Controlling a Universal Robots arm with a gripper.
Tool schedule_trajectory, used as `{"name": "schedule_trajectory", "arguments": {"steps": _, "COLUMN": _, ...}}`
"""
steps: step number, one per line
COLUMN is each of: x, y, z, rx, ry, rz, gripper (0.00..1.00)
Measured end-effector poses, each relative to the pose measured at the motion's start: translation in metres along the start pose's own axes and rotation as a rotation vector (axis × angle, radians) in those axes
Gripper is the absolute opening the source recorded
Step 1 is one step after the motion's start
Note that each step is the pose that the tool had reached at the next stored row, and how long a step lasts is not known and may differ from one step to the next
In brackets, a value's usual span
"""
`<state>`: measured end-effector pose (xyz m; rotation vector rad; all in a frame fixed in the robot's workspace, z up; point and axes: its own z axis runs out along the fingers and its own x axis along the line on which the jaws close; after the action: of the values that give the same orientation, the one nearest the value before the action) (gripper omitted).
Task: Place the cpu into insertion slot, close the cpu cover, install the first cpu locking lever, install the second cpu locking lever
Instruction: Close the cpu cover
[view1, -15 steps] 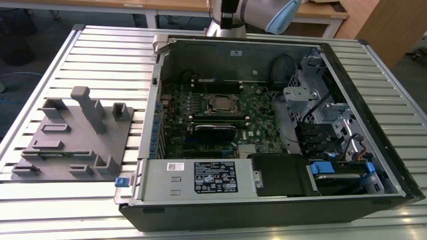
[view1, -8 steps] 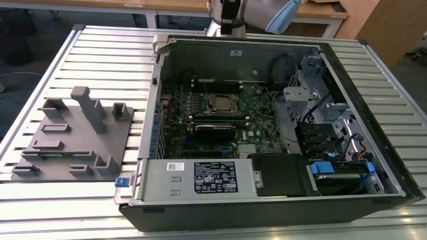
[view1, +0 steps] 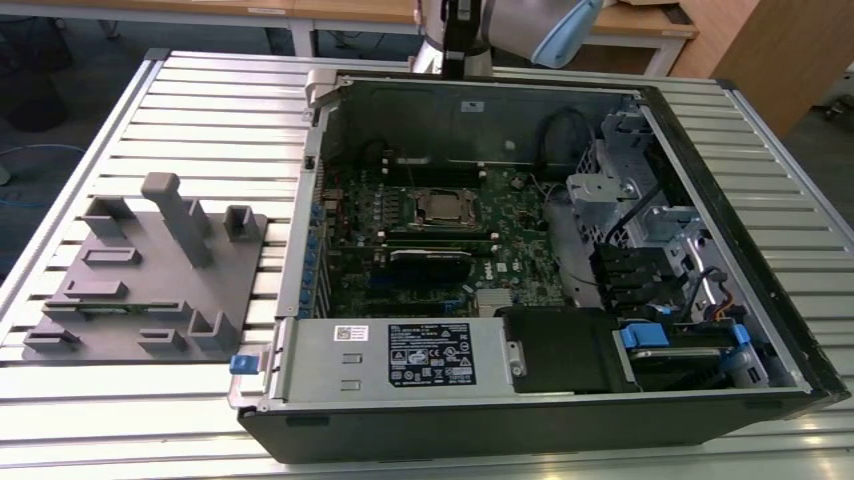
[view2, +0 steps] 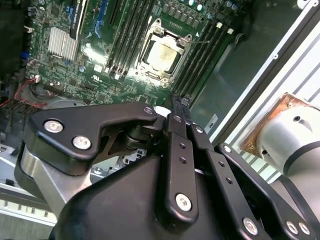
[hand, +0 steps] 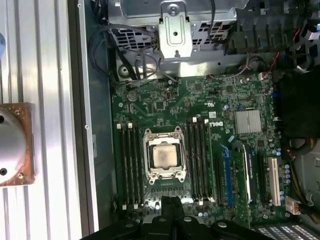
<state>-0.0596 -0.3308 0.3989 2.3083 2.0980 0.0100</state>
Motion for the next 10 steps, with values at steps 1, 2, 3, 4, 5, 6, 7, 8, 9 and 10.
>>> {"name": "schedule_trajectory", "arguments": {"steps": 1, "x": 0.0000, "y": 0.0002, "z": 0.0019, "rx": 0.0000, "ry": -0.0001, "rz": 0.000, "gripper": 0.10}}
{"name": "schedule_trajectory", "arguments": {"steps": 2, "x": 0.0001, "y": 0.0003, "z": 0.0037, "rx": 0.0000, "ry": 0.0000, "rz": 0.000, "gripper": 0.10}}
{"name": "schedule_trajectory", "arguments": {"steps": 3, "x": 0.0001, "y": 0.0005, "z": 0.0055, "rx": 0.0000, "ry": -0.0001, "rz": 0.000, "gripper": 0.10}}
{"name": "schedule_trajectory", "arguments": {"steps": 4, "x": 0.0002, "y": 0.0007, "z": 0.0073, "rx": 0.0000, "ry": -0.0001, "rz": 0.000, "gripper": 0.10}}
{"name": "schedule_trajectory", "arguments": {"steps": 5, "x": 0.0002, "y": 0.0009, "z": 0.0092, "rx": 0.0000, "ry": -0.0001, "rz": 0.000, "gripper": 0.10}}
{"name": "schedule_trajectory", "arguments": {"steps": 6, "x": 0.0003, "y": 0.0011, "z": 0.0110, "rx": 0.0000, "ry": 0.0000, "rz": 0.000, "gripper": 0.10}}
{"name": "schedule_trajectory", "arguments": {"steps": 7, "x": 0.0003, "y": 0.0013, "z": 0.0128, "rx": 0.0000, "ry": 0.0000, "rz": 0.000, "gripper": 0.10}}
{"name": "schedule_trajectory", "arguments": {"steps": 8, "x": 0.0003, "y": 0.0014, "z": 0.0146, "rx": 0.0000, "ry": 0.0000, "rz": 0.000, "gripper": 0.10}}
{"name": "schedule_trajectory", "arguments": {"steps": 9, "x": 0.0004, "y": 0.0016, "z": 0.0165, "rx": 0.0000, "ry": -0.0001, "rz": 0.000, "gripper": 0.10}}
{"name": "schedule_trajectory", "arguments": {"steps": 10, "x": 0.0004, "y": 0.0017, "z": 0.0182, "rx": 0.0000, "ry": -0.0002, "rz": 0.000, "gripper": 0.10}}
